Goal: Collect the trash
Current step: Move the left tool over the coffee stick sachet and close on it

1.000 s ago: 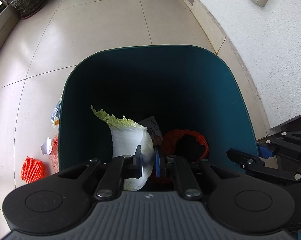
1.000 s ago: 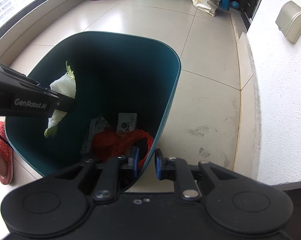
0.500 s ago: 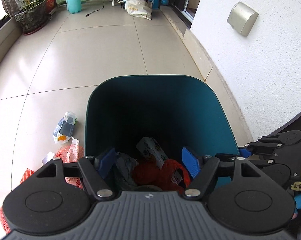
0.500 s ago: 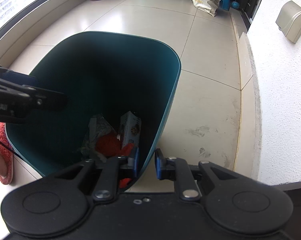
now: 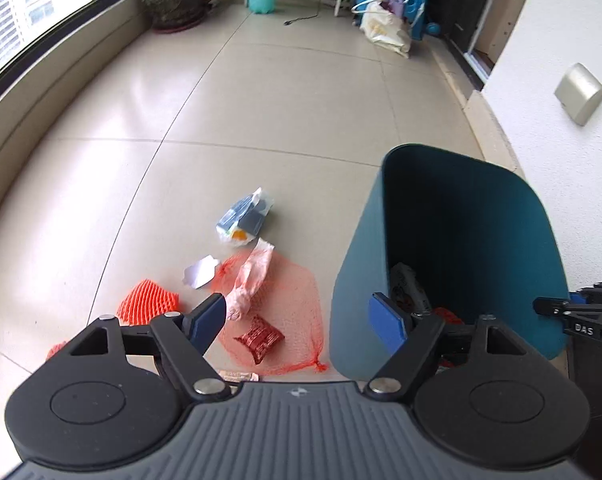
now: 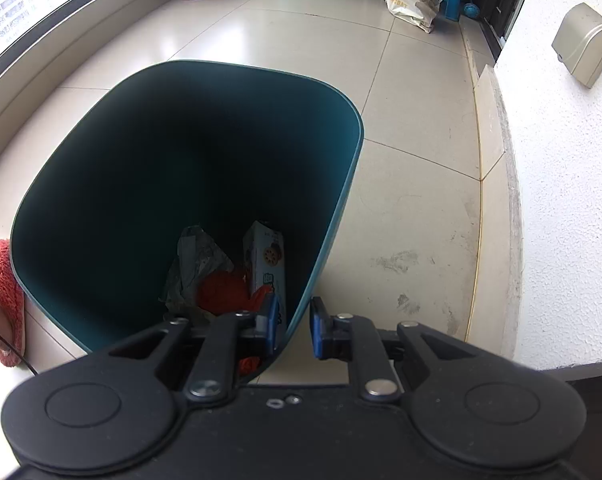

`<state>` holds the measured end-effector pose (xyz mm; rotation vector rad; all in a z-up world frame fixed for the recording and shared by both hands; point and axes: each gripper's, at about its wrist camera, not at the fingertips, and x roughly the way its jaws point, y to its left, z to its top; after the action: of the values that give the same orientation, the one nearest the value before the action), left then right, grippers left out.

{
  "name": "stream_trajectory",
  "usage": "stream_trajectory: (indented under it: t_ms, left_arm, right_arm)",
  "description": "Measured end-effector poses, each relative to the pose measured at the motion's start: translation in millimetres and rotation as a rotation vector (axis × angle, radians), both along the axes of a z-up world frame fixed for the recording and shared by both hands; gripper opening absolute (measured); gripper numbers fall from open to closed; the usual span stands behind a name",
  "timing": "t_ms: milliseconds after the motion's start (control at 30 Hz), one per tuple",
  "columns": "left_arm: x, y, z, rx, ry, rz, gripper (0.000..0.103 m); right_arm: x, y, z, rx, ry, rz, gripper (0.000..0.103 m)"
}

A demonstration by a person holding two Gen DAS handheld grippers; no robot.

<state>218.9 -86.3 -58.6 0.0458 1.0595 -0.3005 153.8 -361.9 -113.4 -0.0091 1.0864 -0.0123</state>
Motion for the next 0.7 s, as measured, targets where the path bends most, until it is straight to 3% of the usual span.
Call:
stream_trajectory:
  t_ms: [167,367,467,700]
  left_arm:
    - [29,31,-67,0.117,0.098,0.196,0.079]
    - [38,71,-166,0.088,0.356,0.372,0.079]
    - [40,78,-206,0.088,0.44,0.409,0.079]
    - [54,68,-260,0.148,0.49,0.419,0.079]
  right_arm:
    - [0,0,0,0.0,0.0,0.0,0.016]
    - [-1,0,0,-0.001,-0.001,0.002,0.016]
    - [-1,1,0,-0.007,-0.001,0.007,0.016]
    - [-1,2,0,-0.012,-0.001,0.015,0.016]
